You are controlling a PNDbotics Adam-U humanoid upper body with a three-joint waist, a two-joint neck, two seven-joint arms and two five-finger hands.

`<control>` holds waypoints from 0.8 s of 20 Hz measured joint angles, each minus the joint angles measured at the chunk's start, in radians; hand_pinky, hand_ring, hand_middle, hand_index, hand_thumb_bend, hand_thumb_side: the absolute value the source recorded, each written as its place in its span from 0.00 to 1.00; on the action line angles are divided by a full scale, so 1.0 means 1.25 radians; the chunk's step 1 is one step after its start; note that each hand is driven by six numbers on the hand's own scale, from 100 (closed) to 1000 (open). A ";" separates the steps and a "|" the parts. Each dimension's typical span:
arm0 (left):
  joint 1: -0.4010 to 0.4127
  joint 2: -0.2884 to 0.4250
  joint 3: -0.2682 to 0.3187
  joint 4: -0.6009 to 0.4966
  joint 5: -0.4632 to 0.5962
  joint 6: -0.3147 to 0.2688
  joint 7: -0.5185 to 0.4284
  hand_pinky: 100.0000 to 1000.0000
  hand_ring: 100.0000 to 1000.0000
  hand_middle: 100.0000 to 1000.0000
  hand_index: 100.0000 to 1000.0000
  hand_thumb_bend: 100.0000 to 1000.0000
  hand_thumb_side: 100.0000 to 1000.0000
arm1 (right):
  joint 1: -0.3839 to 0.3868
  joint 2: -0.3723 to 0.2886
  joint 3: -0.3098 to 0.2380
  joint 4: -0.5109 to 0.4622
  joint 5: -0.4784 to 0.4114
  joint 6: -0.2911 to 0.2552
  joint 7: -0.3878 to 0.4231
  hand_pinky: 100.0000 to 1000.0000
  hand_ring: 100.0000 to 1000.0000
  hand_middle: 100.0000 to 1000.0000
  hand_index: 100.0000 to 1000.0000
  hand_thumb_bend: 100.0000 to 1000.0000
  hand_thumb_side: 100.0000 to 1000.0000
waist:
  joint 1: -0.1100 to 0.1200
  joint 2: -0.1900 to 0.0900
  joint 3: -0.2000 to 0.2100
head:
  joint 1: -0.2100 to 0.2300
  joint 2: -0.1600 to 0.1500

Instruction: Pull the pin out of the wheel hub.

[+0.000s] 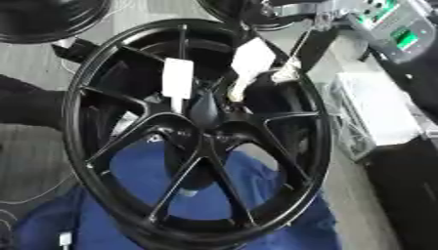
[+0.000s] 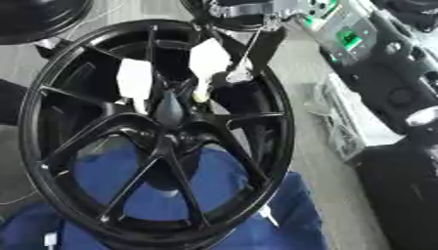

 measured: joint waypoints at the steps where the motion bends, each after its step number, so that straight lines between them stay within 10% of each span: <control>1: 0.001 0.000 0.000 0.000 0.000 0.000 0.000 0.86 0.65 0.72 0.80 0.12 0.75 | 0.006 -0.008 -0.009 -0.007 -0.015 0.002 0.000 0.70 0.46 0.29 0.43 0.18 0.18 | 0.000 -0.001 -0.001 | 0.000 0.000; 9: 0.003 0.000 0.006 0.000 -0.004 -0.001 0.005 0.86 0.64 0.72 0.80 0.12 0.75 | 0.138 -0.104 -0.153 -0.040 -0.168 0.062 -0.099 0.70 0.44 0.28 0.42 0.05 0.03 | 0.000 -0.002 -0.026 | 0.016 0.001; 16: 0.010 0.000 0.020 0.000 -0.008 -0.005 0.020 0.86 0.64 0.72 0.80 0.12 0.75 | 0.383 -0.173 -0.342 -0.001 -0.284 0.098 -0.265 0.71 0.43 0.29 0.43 0.00 0.00 | 0.016 0.001 -0.060 | 0.046 0.005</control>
